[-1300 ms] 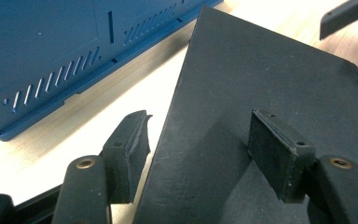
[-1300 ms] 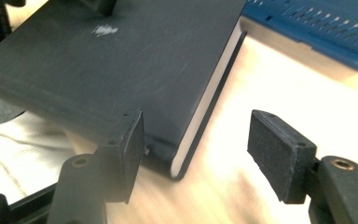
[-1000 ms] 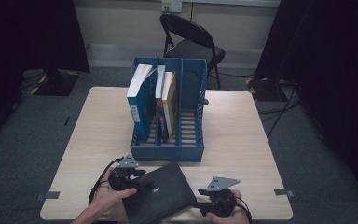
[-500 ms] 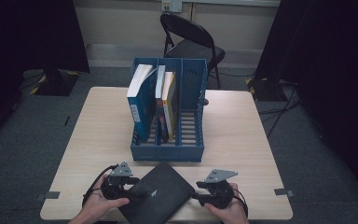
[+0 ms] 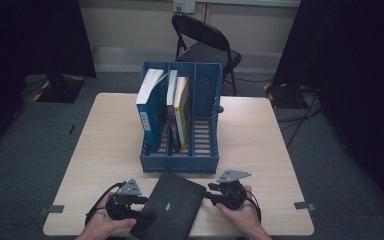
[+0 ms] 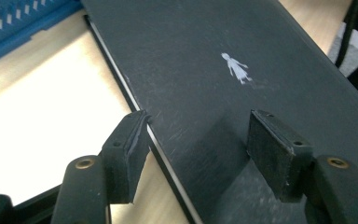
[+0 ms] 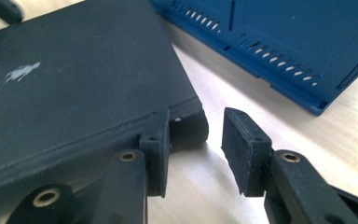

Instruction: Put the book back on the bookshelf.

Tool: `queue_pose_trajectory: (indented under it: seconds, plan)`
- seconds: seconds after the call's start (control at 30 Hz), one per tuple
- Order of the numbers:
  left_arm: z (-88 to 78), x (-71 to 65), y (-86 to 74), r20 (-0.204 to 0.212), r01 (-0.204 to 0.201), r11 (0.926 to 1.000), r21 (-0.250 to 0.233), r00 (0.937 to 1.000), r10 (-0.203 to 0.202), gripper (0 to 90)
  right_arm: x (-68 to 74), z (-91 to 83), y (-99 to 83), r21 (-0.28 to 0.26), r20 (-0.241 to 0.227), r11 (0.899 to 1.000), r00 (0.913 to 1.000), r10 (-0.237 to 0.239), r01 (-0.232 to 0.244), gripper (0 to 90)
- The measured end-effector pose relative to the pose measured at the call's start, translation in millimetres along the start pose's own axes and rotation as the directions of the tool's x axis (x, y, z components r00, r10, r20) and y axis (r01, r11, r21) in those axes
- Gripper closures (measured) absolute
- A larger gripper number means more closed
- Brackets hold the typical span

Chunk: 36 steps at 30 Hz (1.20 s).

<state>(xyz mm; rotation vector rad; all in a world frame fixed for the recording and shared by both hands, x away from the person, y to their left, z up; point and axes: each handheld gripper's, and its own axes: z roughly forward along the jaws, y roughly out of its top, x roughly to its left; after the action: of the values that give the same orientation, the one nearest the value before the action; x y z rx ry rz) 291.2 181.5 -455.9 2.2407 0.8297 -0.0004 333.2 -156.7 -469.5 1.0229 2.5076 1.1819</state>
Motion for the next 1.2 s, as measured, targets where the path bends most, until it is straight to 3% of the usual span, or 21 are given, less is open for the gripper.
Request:
queue_pose_trajectory:
  seconds: [0.1,0.33,0.47,0.7,0.83,0.9,0.97,1.1,1.2]
  plan:
    - [-1.1,-1.9,-0.8,0.01,-0.005,0.9999,0.011,0.9999,0.005,39.0,-1.8,3.2,3.8,0.001,0.014,1.0,0.9999,-0.001,0.001,62.5]
    - [-2.9,0.6,-1.4,0.04,0.044,0.9989,-0.015,0.9982,-0.044,45.8,-6.5,14.9,15.0,-0.005,0.038,1.0,0.9993,-0.005,0.005,63.2]
    - [-3.8,5.2,-1.5,0.065,0.094,0.9948,-0.039,0.9937,-0.092,47.1,-8.3,18.8,17.0,-0.017,0.04,1.0,0.9992,0.003,-0.003,62.5]
    - [-4.6,6.4,-1.2,0.077,0.089,0.9956,-0.029,0.9933,-0.087,45.3,-10.0,23.4,19.4,-0.03,0.035,1.0,0.9994,0.003,-0.002,63.5]
    - [-5.3,10.0,-2.6,0.098,0.114,0.9929,-0.034,0.9891,-0.11,45.6,-9.5,27.4,22.5,-0.036,0.05,0.999,0.9988,0.003,-0.001,63.6]
    - [-5.3,9.1,-2.5,0.087,0.118,0.9921,-0.042,0.9897,-0.114,45.5,-8.3,28.9,24.1,-0.036,0.062,0.999,0.9981,-0.006,0.008,63.5]
    - [-4.0,8.1,-0.6,0.02,0.122,0.9902,-0.068,0.9925,-0.12,43.6,-8.9,29.5,24.8,-0.036,0.068,0.999,0.9977,0.0,0.002,60.5]
    - [0.4,13.6,6.4,-0.019,0.165,0.982,-0.092,0.9857,-0.168,36.7,-8.0,28.2,24.3,-0.032,0.081,0.999,0.9967,0.007,-0.004,53.7]
    - [3.8,21.1,8.6,-0.052,0.196,0.9762,-0.093,0.9781,-0.201,26.7,-8.0,26.0,23.1,-0.029,0.063,0.999,0.9979,0.014,-0.012,49.8]
